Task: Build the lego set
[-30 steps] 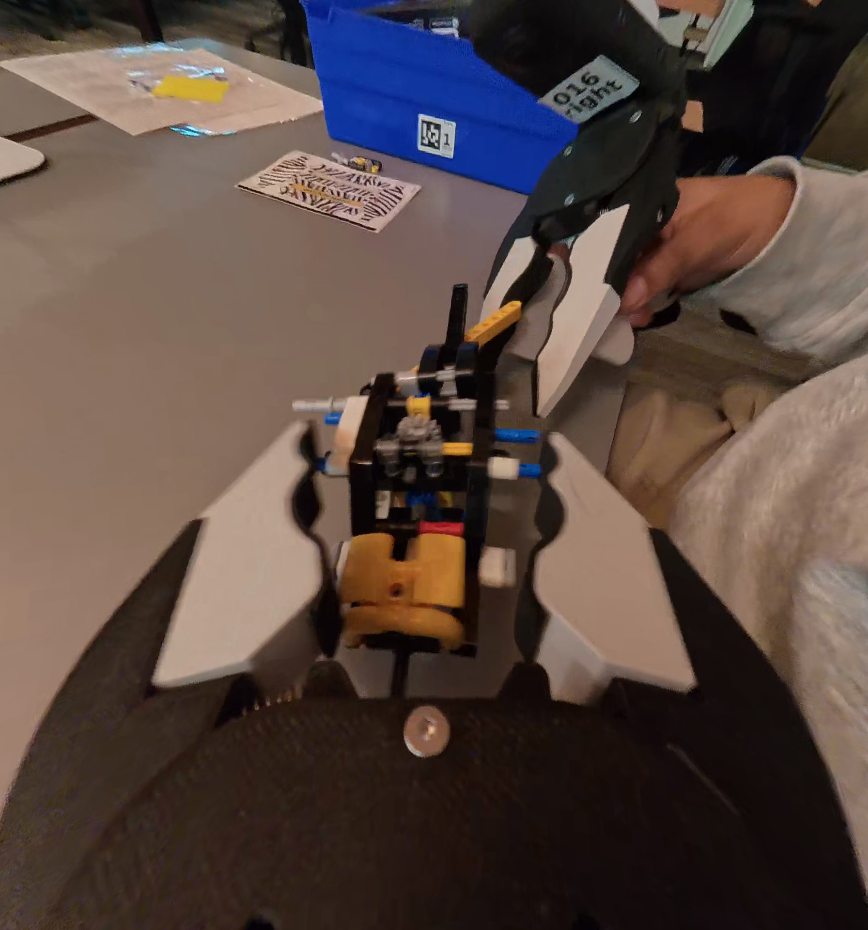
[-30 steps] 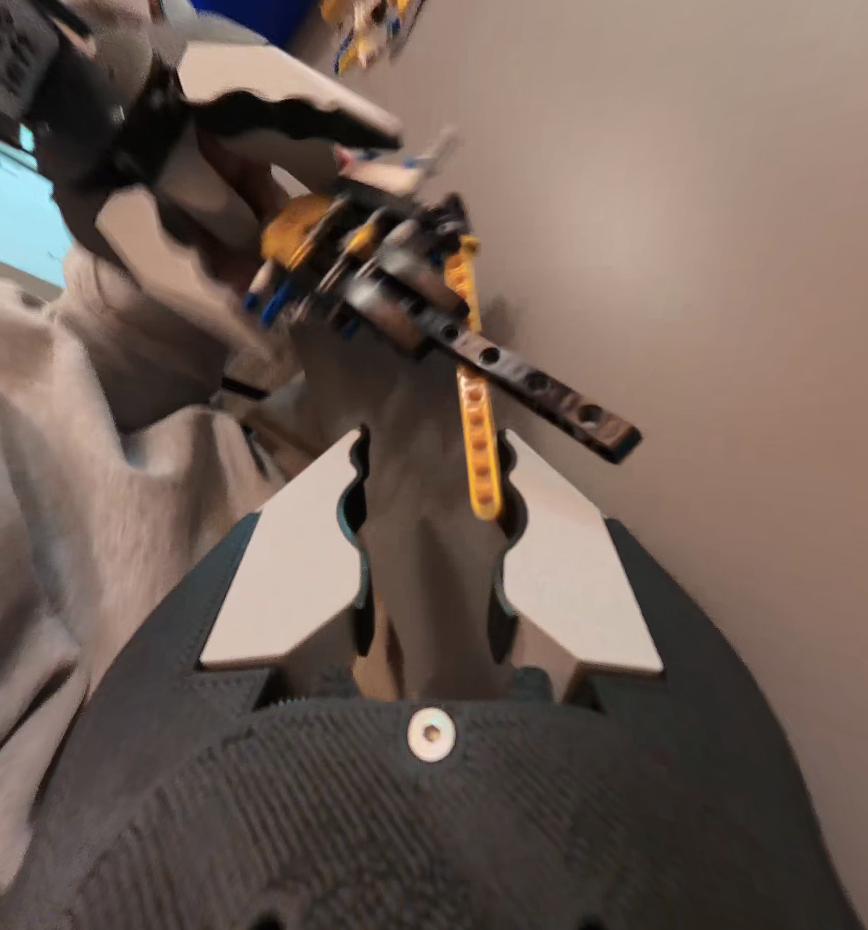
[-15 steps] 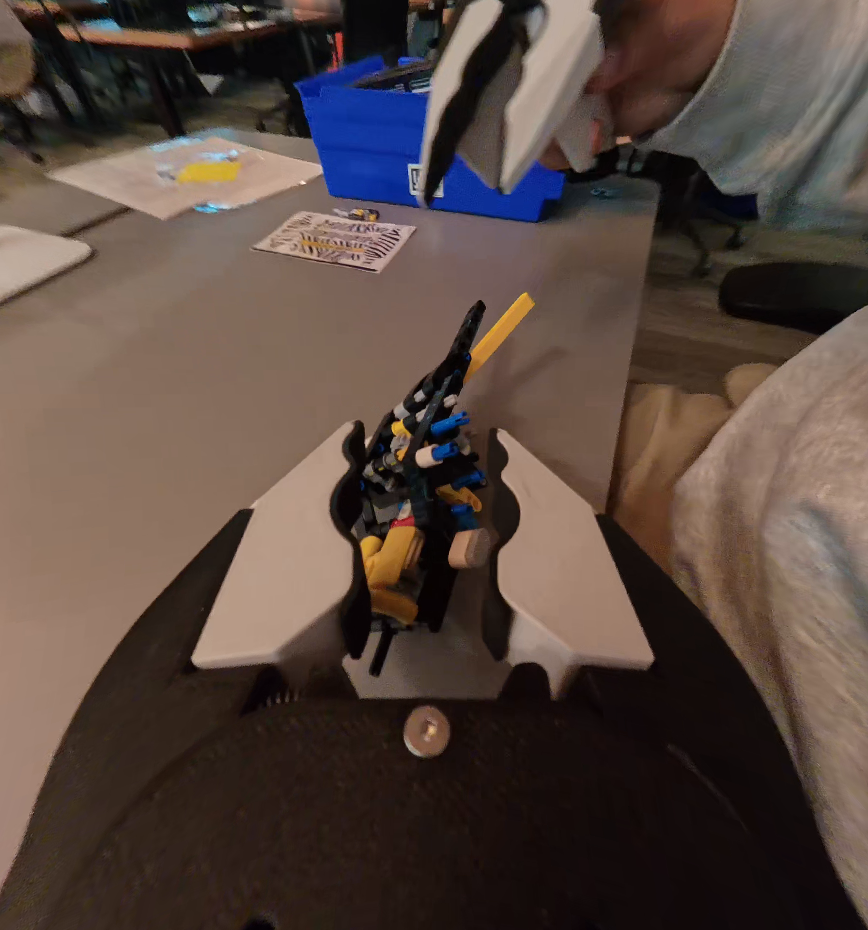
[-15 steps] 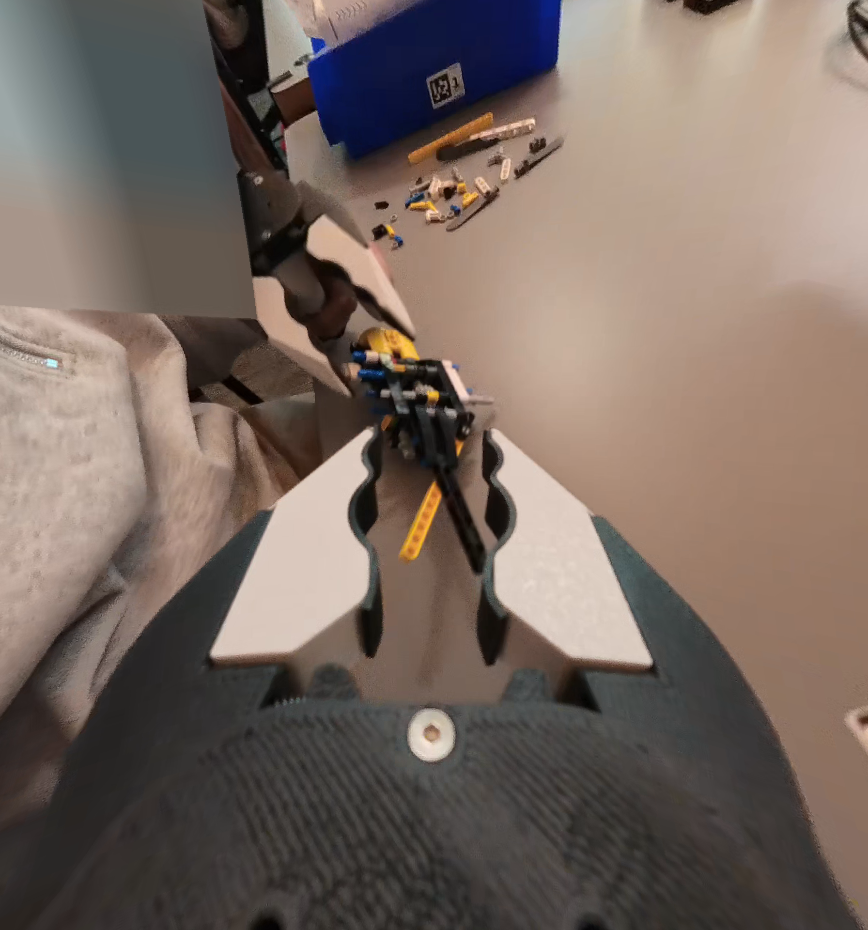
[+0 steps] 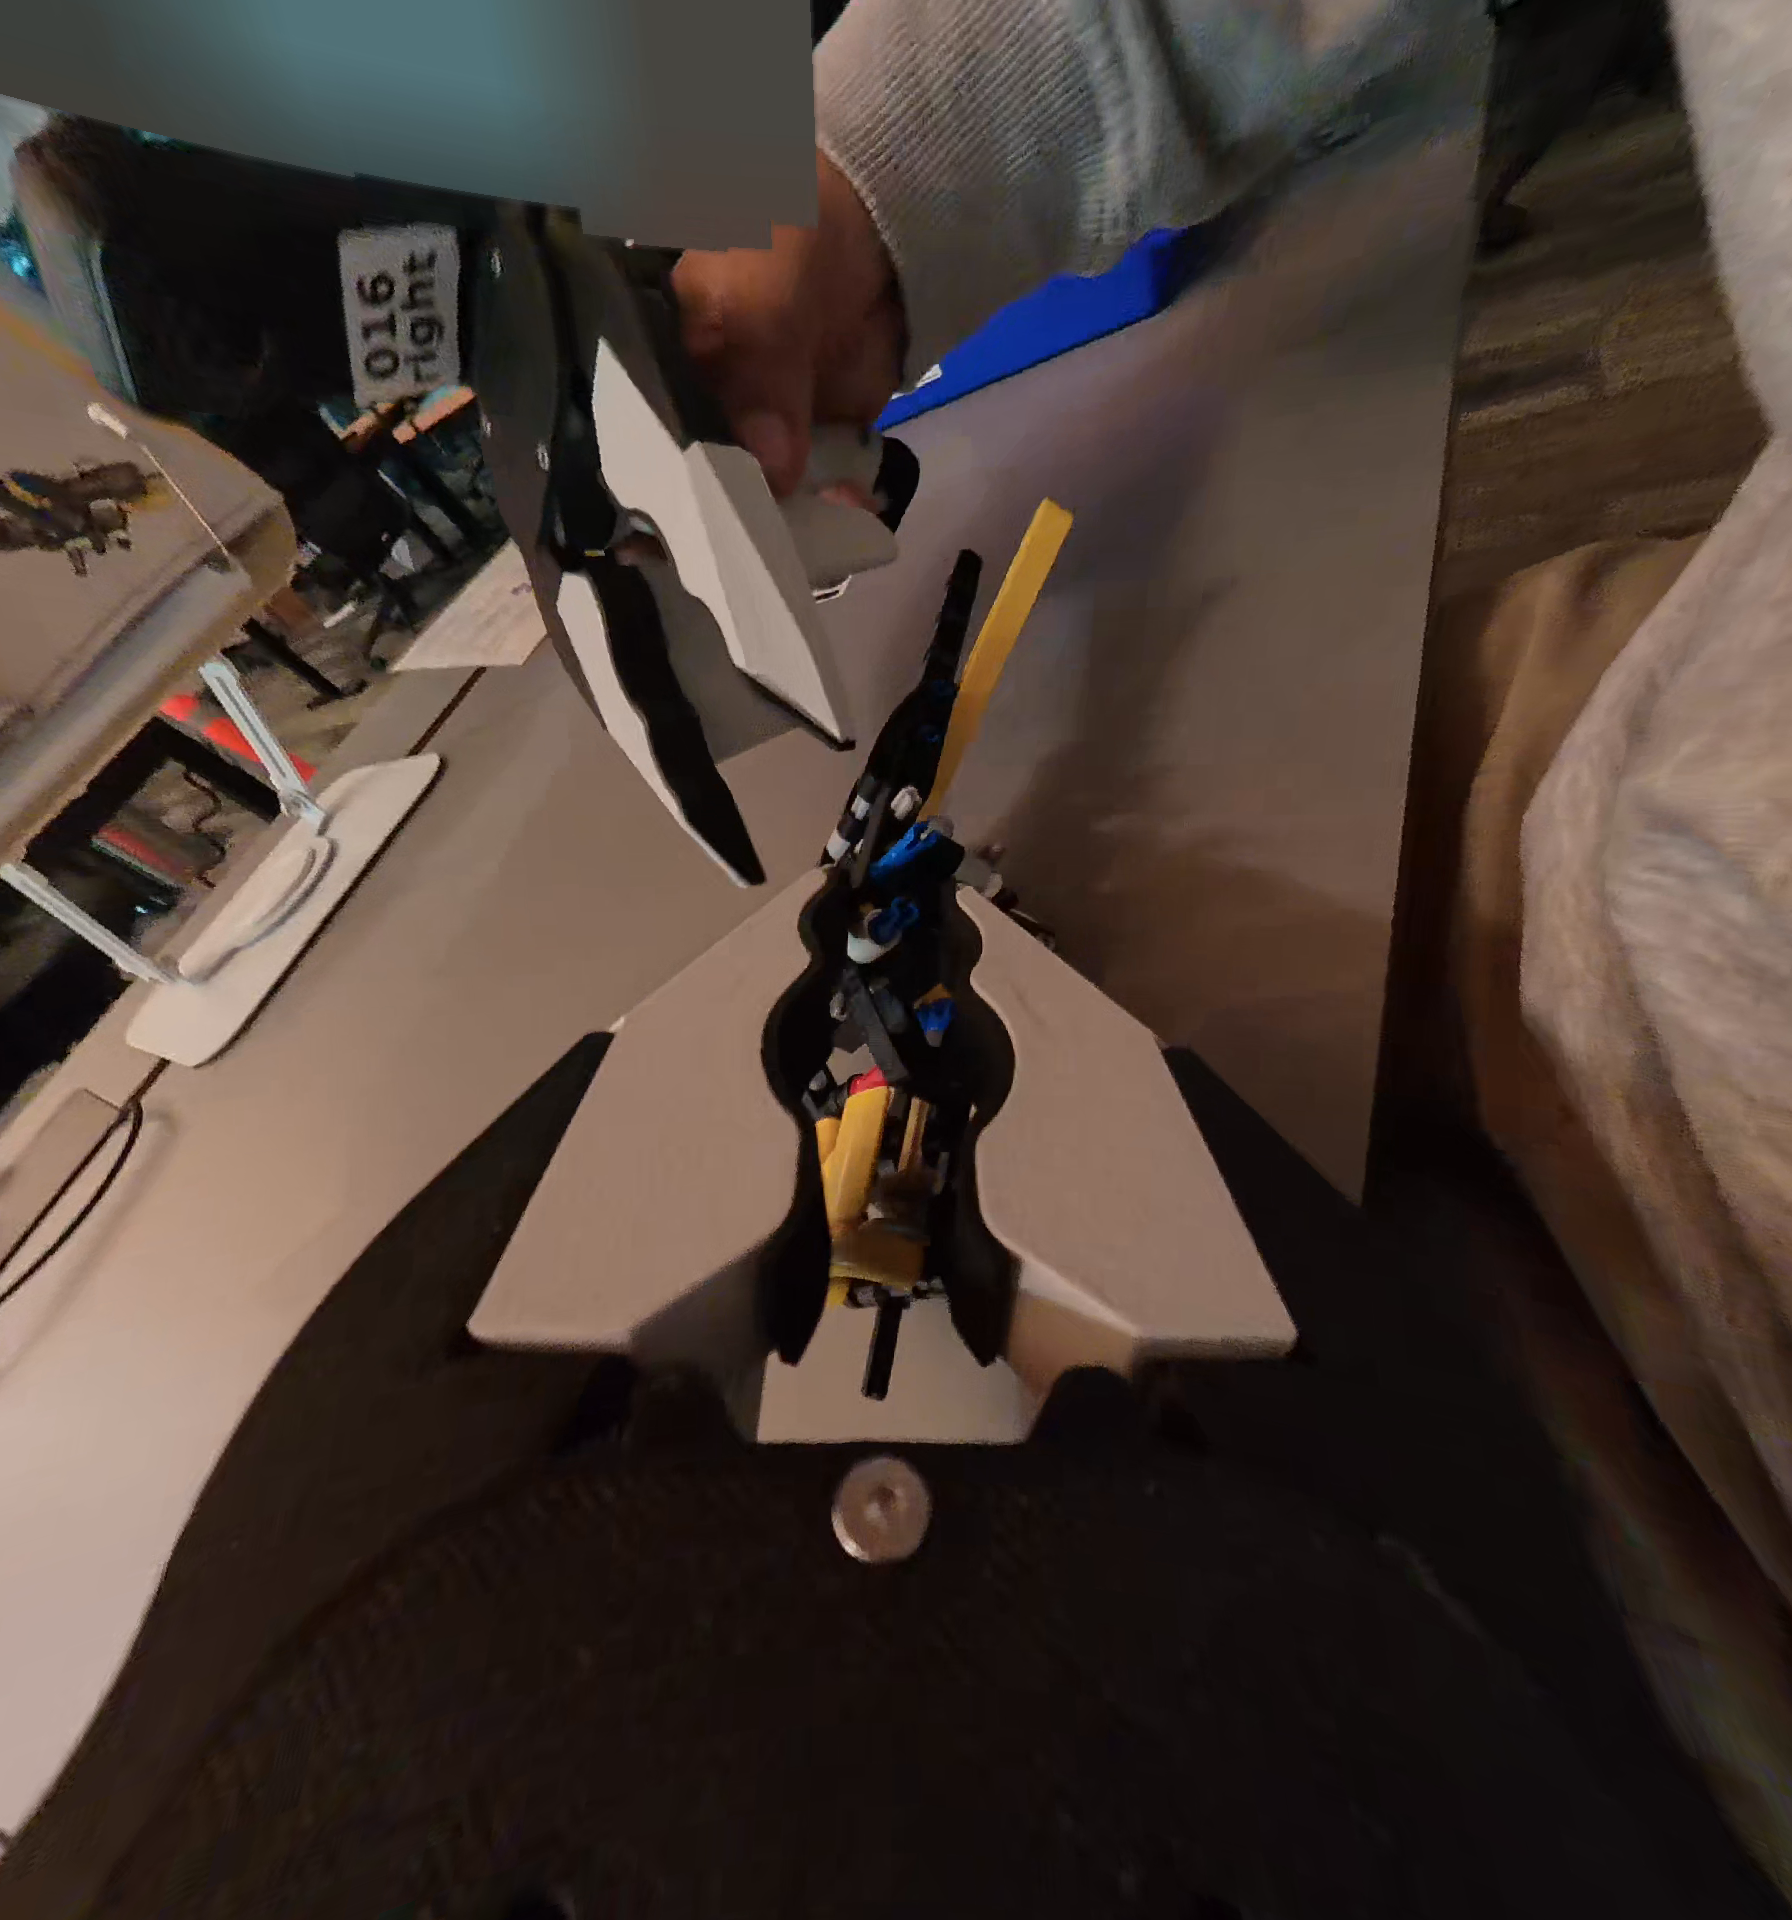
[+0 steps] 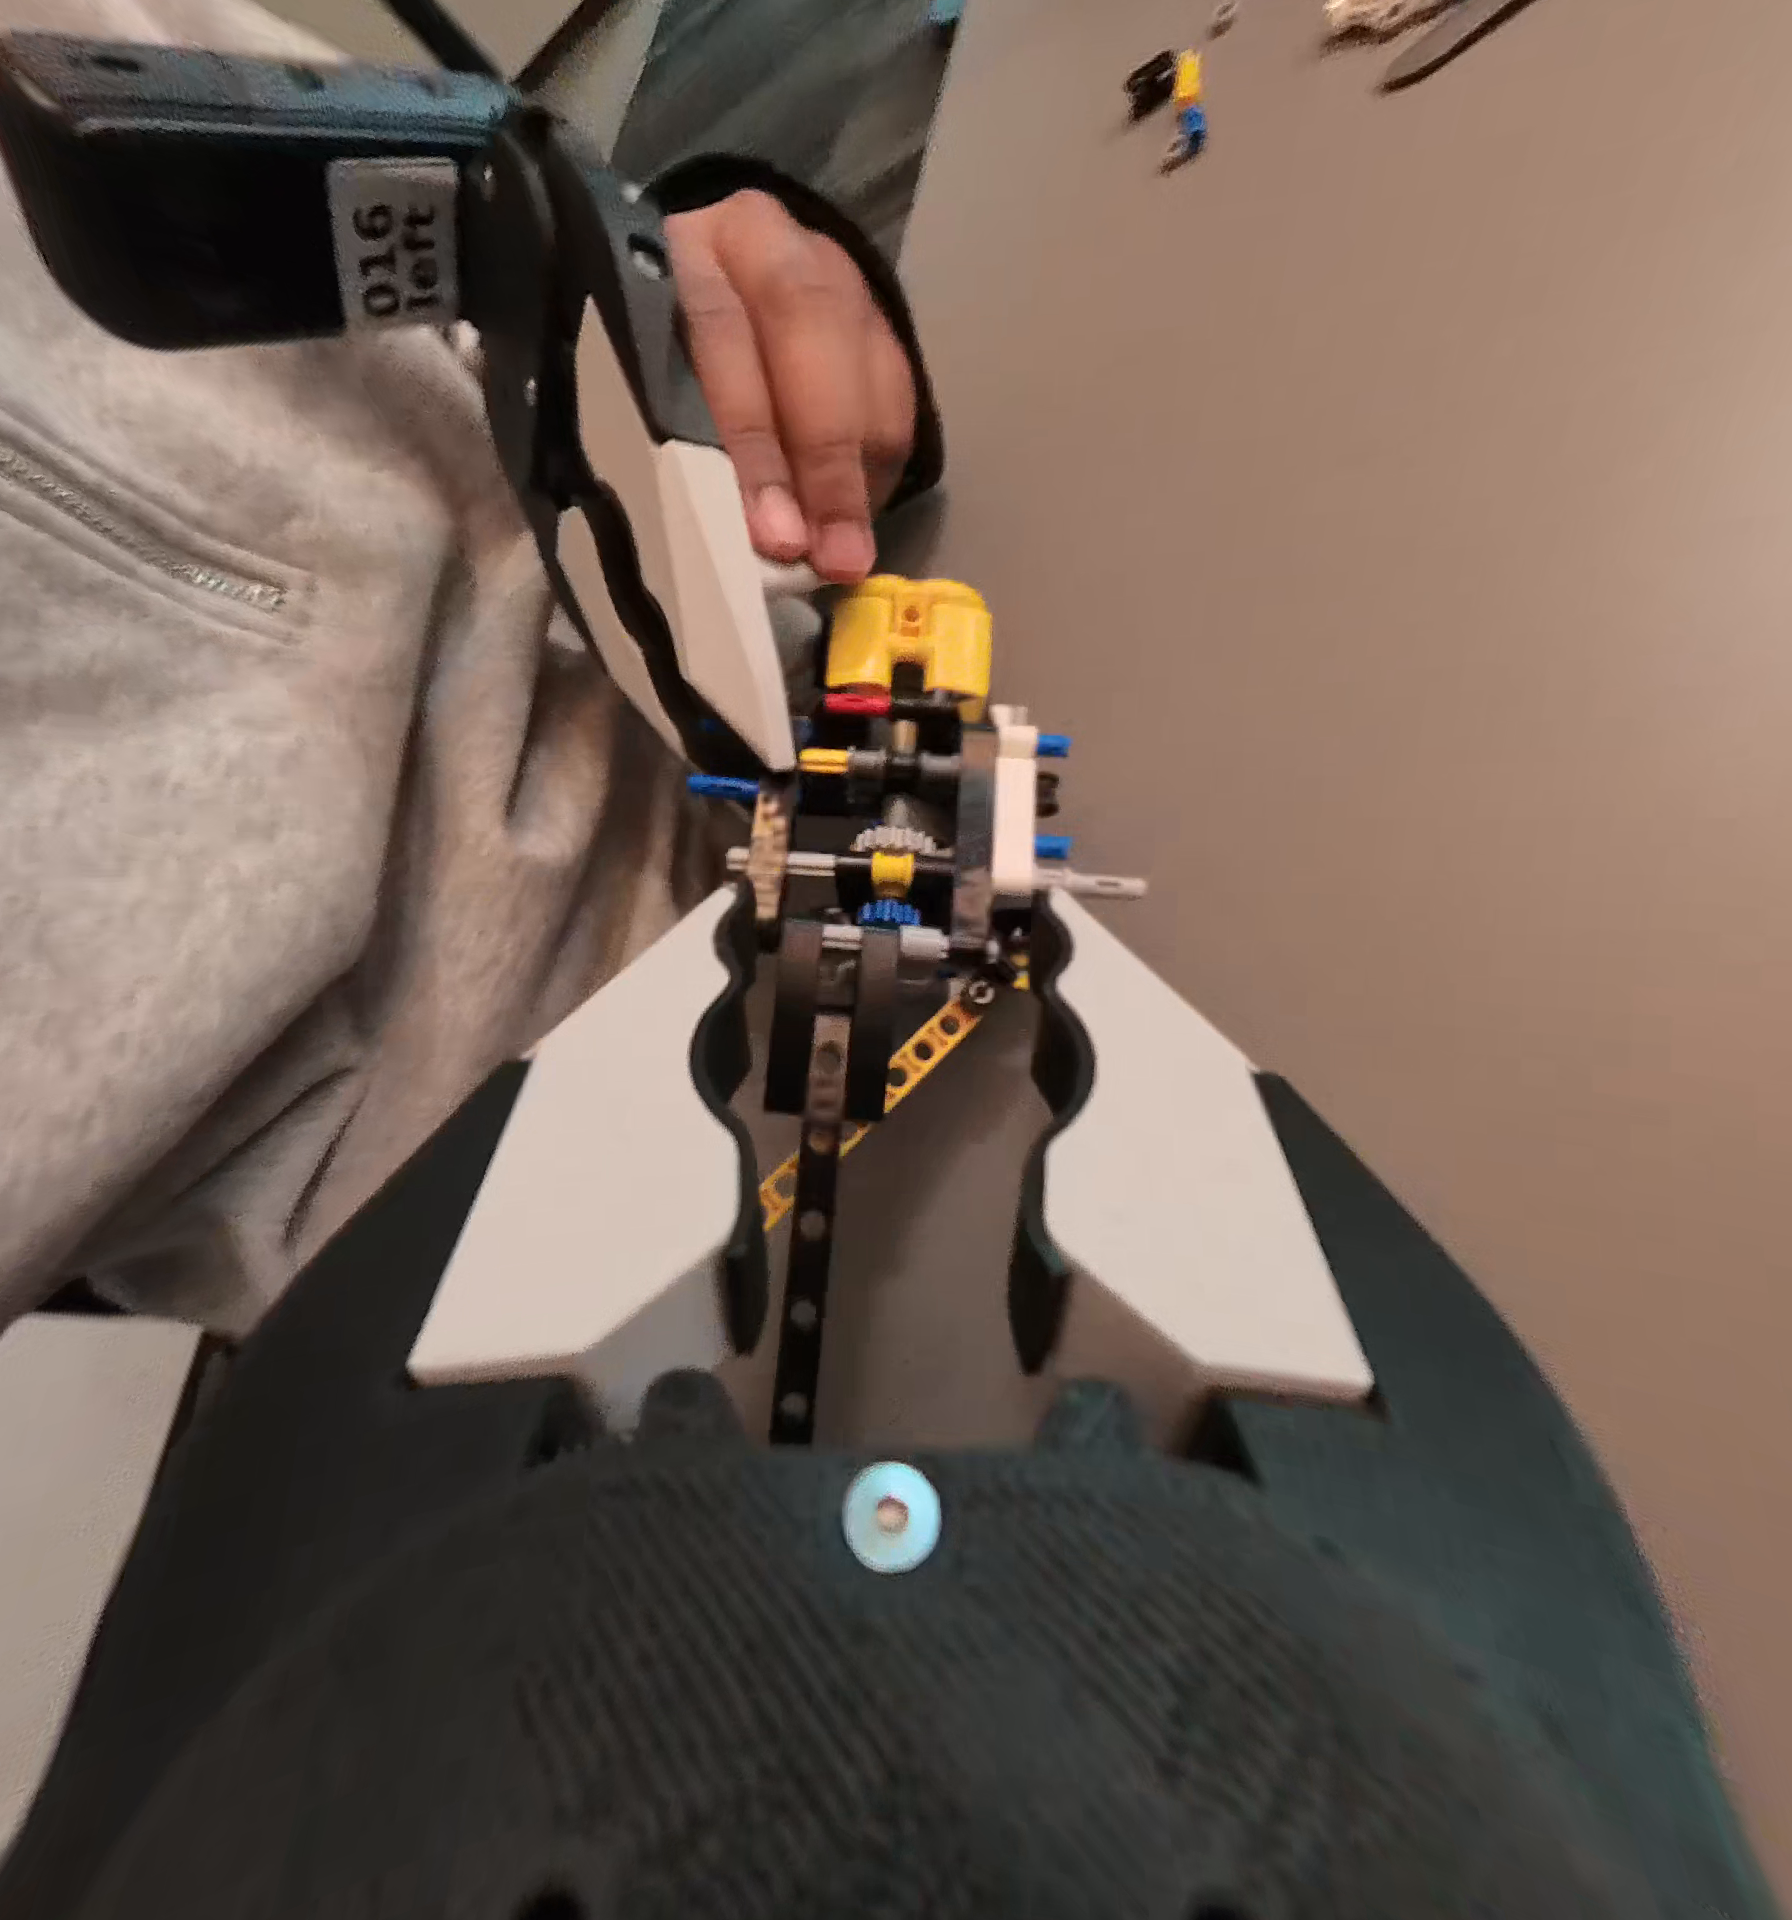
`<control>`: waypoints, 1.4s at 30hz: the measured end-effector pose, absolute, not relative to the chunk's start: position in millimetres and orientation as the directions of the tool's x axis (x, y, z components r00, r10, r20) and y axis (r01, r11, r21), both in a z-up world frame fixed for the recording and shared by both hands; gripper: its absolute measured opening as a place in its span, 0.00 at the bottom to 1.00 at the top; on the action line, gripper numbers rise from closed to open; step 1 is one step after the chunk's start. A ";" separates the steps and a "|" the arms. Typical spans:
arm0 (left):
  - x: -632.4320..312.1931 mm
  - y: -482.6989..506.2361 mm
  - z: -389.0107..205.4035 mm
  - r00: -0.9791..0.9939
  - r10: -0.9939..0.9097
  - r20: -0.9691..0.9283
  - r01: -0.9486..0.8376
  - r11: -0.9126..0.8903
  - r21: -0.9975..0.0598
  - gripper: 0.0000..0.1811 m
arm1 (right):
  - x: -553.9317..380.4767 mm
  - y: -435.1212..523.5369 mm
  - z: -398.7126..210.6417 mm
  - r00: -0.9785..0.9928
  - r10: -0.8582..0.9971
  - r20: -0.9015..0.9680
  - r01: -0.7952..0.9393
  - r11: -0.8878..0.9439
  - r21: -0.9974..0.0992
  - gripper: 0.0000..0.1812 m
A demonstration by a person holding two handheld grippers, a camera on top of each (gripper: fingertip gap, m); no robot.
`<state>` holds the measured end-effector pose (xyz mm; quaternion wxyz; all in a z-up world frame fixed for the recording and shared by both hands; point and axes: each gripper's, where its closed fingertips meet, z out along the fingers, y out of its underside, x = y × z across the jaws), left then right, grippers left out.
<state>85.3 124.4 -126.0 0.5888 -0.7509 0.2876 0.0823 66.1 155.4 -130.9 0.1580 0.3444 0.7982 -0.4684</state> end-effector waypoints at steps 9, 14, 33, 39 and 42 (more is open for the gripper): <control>96.0 120.2 -126.4 0.764 -0.319 -0.561 -0.612 -0.085 -0.786 0.08 | 82.3 156.5 -134.8 -0.778 0.507 -0.370 0.593 0.398 -0.700 0.29; 100.5 116.3 -127.1 0.751 -0.337 -0.568 -0.620 -0.065 -0.782 0.08 | 94.6 150.2 -135.1 -0.797 0.491 -0.352 0.559 0.380 -0.737 0.29; 108.8 106.2 -130.5 0.717 -0.362 -0.595 -0.653 -0.053 -0.755 0.08 | 106.6 140.4 -138.9 -0.812 0.551 -0.192 0.476 0.436 -0.764 0.27; 113.2 105.1 -132.4 0.705 -0.374 -0.603 -0.663 -0.047 -0.747 0.08 | 109.4 136.3 -137.5 -0.810 0.536 -0.236 0.502 0.427 -0.752 0.25; 113.2 105.1 -132.7 0.702 -0.374 -0.606 -0.667 -0.046 -0.744 0.08 | 110.0 134.8 -137.8 -0.807 0.535 -0.251 0.513 0.423 -0.747 0.23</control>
